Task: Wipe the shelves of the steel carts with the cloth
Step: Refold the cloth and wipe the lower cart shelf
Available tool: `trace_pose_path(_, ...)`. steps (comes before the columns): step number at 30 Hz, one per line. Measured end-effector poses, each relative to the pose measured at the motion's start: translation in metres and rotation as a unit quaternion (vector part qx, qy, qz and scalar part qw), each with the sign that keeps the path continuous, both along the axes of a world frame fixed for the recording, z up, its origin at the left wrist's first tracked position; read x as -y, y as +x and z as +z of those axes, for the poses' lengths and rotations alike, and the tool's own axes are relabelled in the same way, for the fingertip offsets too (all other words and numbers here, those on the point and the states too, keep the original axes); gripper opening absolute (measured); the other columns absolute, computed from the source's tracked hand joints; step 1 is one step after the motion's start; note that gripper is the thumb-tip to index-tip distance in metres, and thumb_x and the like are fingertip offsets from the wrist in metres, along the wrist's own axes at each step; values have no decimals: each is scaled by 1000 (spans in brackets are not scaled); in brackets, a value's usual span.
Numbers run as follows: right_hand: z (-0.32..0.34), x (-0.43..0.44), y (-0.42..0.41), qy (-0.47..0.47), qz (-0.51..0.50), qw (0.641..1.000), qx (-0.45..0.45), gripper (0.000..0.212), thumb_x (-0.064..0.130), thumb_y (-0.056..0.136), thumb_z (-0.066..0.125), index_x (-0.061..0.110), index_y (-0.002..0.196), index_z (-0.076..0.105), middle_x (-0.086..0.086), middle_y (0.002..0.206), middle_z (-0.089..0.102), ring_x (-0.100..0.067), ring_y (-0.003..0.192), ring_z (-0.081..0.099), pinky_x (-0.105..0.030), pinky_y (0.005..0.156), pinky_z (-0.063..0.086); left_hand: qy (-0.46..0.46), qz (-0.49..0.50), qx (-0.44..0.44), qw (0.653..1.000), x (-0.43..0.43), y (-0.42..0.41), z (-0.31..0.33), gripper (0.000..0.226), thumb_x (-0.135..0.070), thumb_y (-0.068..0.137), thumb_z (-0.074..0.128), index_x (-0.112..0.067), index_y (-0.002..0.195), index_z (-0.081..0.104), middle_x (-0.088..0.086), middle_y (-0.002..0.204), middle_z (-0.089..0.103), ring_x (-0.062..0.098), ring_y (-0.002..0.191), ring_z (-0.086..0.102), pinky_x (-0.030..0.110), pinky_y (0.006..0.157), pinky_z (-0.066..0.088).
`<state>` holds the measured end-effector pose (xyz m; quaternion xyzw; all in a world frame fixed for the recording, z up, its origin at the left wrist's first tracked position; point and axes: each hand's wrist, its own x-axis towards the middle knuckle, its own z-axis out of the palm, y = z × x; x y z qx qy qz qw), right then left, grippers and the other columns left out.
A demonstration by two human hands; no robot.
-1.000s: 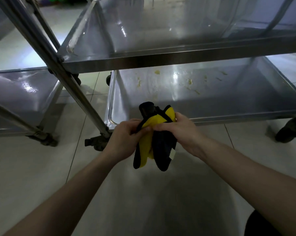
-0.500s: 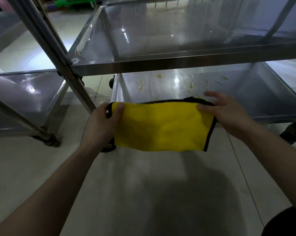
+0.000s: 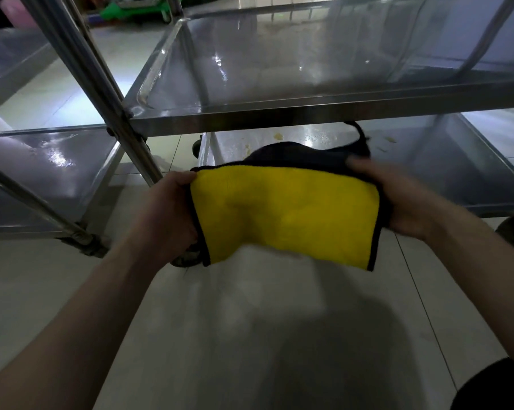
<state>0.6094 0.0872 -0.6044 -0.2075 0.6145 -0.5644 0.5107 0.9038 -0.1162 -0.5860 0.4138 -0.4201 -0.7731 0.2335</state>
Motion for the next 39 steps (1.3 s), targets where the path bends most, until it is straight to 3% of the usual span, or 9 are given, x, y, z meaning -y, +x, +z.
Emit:
trace_pose_path(6,-12,-4,0,36,-7,999,36,53,15,84,78,11,136,67,-8,121,80,-29,106,79,-41,74,67,4,7,10,1000,2,0,-12,39,-31,110,56,-11,143,59,12,137,70,35,123,69,56,97,55)
trace_pose_path(12,-15,-16,0,17,-38,999,-19,28,21,109,56,21,135,66,-7,139,73,-29,124,71,-52,104,57,-143,-85,42,985,6,14,-23,51,-10,82,84,-11,128,64,14,124,76,35,115,73,52,98,56)
trace_pose_path(15,-6,-19,0,-5,-7,1000,-27,34,31,111,48,21,138,67,-4,135,74,-26,119,73,-48,101,55,-83,-98,-31,991,11,21,-24,27,-35,93,66,-14,112,64,6,111,72,24,103,70,41,92,50)
trace_pose_path(19,-8,-20,-1,-1,-34,999,-4,33,28,110,47,11,127,70,-7,110,73,-17,84,68,-35,73,54,-68,-88,-109,988,19,25,-21,16,-24,106,48,-16,116,59,10,126,65,30,122,64,51,106,52)
trace_pose_path(24,-8,-18,0,57,-67,990,-109,28,26,113,55,7,118,75,-12,101,76,-21,80,67,-34,70,55,-328,-39,252,910,5,16,-33,10,-43,113,51,-38,119,56,3,109,74,31,99,75,58,81,66)
trace_pose_path(27,-8,-17,9,58,-54,993,-91,55,41,87,87,5,124,70,-19,119,77,-25,103,77,-40,82,64,-203,20,168,964,7,12,-29,30,-46,107,63,-39,136,57,6,128,70,31,112,74,48,74,68)
trace_pose_path(31,-19,-19,20,112,-23,988,-100,97,6,78,92,21,160,42,-16,129,71,-30,109,77,-37,88,62,-60,-135,59,987,12,26,-32,99,-6,70,96,-39,150,49,21,130,73,39,111,78,43,78,65)
trace_pose_path(35,-12,-27,2,23,-1,978,-210,61,0,92,79,44,134,69,-4,109,82,-20,103,79,-38,87,65,-253,-196,164,933,20,35,-31,83,-2,67,96,-37,137,70,0,123,79,26,115,77,41,87,66)
trace_pose_path(39,-19,-30,2,133,52,894,-425,27,7,89,85,30,105,81,2,90,82,-20,91,78,-51,94,62,-549,-152,366,735,17,30,-33,62,-16,82,92,-34,138,72,-7,123,79,17,116,74,42,104,59)
